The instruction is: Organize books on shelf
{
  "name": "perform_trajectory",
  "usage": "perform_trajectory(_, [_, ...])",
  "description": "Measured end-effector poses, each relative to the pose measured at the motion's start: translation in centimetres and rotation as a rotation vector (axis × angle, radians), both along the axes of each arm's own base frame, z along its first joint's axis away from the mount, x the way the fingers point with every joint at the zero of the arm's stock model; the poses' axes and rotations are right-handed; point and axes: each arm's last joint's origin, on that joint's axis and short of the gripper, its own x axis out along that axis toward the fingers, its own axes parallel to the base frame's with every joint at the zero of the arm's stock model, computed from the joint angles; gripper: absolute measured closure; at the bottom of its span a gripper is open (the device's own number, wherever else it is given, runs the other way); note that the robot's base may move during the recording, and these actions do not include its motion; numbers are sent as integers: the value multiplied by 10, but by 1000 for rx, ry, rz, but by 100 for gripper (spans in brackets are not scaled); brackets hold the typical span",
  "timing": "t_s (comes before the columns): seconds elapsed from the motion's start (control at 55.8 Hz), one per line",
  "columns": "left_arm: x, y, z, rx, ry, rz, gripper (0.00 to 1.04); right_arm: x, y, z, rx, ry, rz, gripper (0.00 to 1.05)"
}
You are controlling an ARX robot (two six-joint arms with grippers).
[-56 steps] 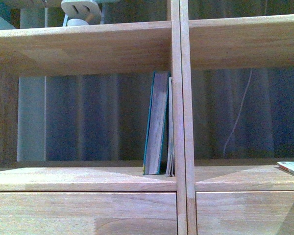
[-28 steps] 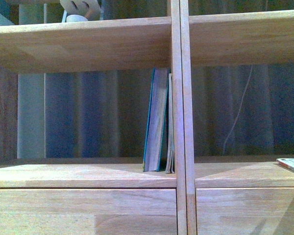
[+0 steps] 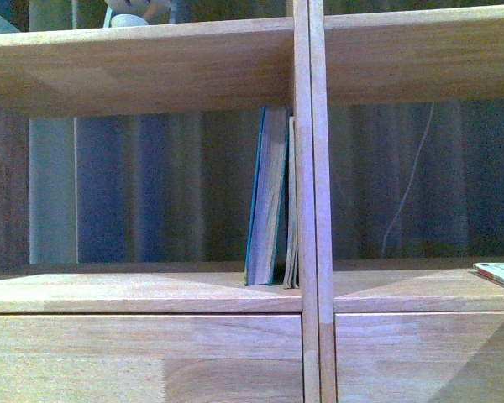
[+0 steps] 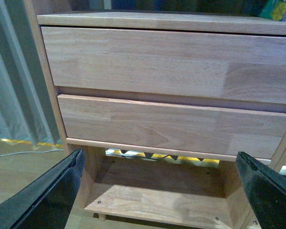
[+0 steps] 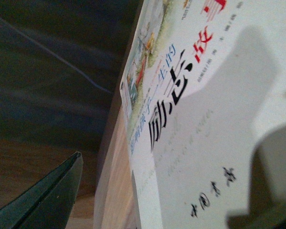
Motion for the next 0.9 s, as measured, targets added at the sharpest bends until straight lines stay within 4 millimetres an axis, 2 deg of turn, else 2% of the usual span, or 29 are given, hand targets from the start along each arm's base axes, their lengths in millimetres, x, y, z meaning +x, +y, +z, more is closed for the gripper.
perform_trajectory(0.251, [0, 0, 0, 0, 0, 0, 7, 9, 0, 6, -3, -1, -4, 47])
perform_trajectory(0.484, [0, 0, 0, 0, 0, 0, 7, 13, -1, 2, 6, 13, -7, 84])
perform_trajectory(0.574, [0, 0, 0, 0, 0, 0, 7, 13, -1, 3, 25, -1, -6, 95])
perform_trajectory(0.753, [0, 0, 0, 0, 0, 0, 7, 8, -1, 1, 65, -27, 11, 97])
perform_trajectory(0.896, [0, 0, 0, 0, 0, 0, 7, -5, 2, 6, 92, -71, 67, 98])
